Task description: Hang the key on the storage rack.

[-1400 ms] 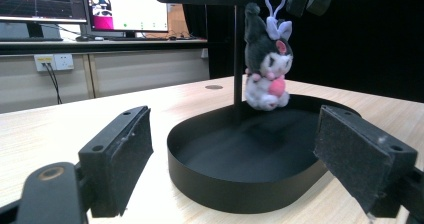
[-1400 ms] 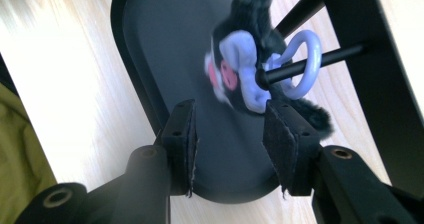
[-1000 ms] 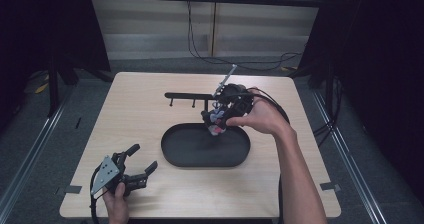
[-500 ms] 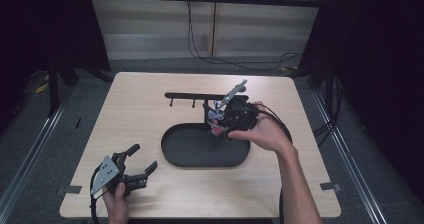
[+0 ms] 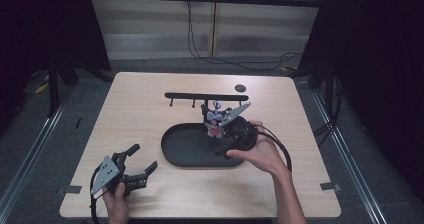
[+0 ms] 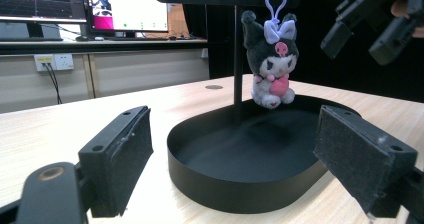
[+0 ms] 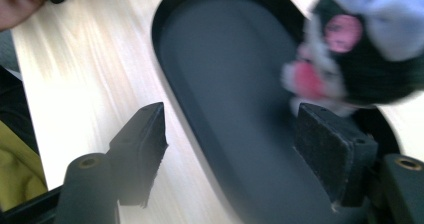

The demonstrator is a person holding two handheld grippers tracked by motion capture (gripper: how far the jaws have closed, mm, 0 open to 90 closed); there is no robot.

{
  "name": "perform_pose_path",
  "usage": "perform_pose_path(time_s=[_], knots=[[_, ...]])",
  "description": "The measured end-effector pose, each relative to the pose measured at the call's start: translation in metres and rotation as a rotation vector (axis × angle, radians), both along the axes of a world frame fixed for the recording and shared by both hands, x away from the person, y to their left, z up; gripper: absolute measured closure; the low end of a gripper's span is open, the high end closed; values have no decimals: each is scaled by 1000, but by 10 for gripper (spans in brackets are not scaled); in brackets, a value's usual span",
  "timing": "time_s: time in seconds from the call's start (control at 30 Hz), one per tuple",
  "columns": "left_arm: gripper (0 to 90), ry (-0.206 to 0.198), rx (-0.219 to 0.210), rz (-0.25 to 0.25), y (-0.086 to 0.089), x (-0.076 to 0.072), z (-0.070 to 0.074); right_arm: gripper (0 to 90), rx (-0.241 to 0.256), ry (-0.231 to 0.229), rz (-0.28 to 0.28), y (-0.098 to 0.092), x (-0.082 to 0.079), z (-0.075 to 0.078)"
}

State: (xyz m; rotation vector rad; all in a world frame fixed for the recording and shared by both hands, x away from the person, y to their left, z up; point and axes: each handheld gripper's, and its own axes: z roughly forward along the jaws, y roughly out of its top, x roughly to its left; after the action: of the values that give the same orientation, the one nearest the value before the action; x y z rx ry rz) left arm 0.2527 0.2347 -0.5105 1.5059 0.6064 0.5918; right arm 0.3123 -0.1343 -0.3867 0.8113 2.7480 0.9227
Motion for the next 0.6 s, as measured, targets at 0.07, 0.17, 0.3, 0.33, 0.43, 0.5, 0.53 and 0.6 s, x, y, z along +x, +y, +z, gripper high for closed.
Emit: perform_pose_path(time_s=[0.07,0.17,0.3,0.33,0.43,0.5,0.53,0.6], knots=[[153,1,-7,0,0,0,0,218,25,-4,7,0,-5,-8],[152,0,0,0,0,0,0,146,21,-24,3,-1,-12,-19],[152,0,1,0,0,0,0,148,116,-74,-51,-10,-25,-32],[152,0,-1,0,0,0,0,143,133,-86,-77,-12,-28,-34],[152,1,-8,0,-1,0,0,156,154,-164,-145,-17,-36,-47],[152,1,-6,0,0,0,0,156,151,-206,-169,-20,-41,-58],[153,1,-5,1,0,0,0,157,151,-230,-188,-21,-45,-63],[152,0,-1,0,0,0,0,160,176,-257,-233,-26,-50,-71]])
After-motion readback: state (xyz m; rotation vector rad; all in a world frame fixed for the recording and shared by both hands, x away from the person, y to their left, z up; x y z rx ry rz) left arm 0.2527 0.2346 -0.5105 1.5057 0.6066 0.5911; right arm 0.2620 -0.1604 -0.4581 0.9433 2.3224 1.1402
